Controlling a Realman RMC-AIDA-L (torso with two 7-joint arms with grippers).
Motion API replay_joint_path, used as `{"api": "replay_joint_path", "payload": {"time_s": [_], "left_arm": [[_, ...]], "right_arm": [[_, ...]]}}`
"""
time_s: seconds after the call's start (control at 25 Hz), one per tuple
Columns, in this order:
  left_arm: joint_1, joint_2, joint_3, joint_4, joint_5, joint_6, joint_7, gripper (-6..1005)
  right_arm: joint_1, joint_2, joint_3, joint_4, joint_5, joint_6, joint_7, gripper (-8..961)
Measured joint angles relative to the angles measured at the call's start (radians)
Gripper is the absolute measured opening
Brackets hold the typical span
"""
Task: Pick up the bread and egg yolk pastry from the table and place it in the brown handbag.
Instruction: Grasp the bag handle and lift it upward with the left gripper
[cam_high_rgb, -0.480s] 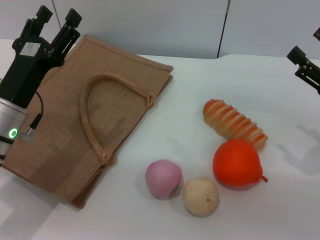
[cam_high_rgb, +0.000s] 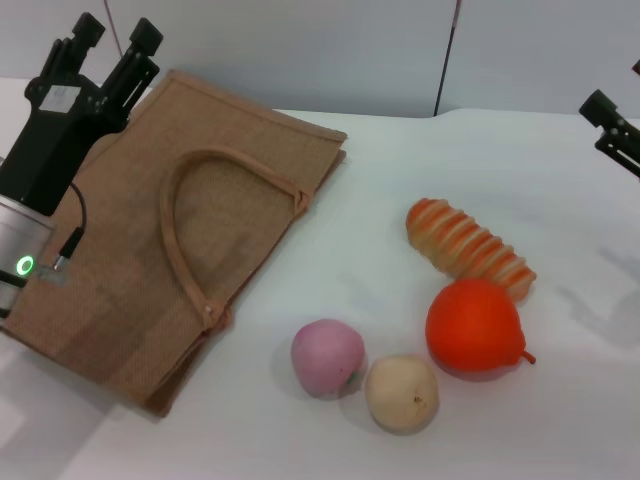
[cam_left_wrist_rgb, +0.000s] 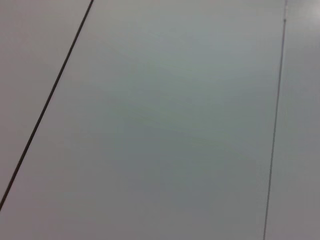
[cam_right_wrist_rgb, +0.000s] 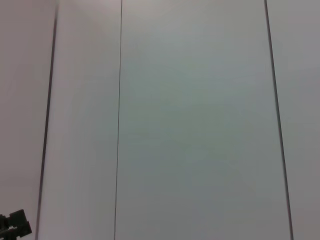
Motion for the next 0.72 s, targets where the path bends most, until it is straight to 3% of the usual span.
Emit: {"api": "replay_joint_path", "payload": {"time_s": [0.28,0.36,0.72], "left_arm": [[-0.016,0.005,0.02,0.071,0.027,0.101,-0.235,862],[-0.024,0.006,0.027,0.191,0.117,0.179,-0.466,862],[-0.054,0.008,0.027,0.615,0.56,0.324,-1.162,861]], "right_arm": [[-0.003,-0.001,0.001,-0.005,0.001,0.007,0.0,860],[-0.003,-0.002,0.0,-0.005,0.002,0.015,0.001,860],[-0.003,-0.002,0.002,-0.006,0.003,0.019,0.003,859]]}}
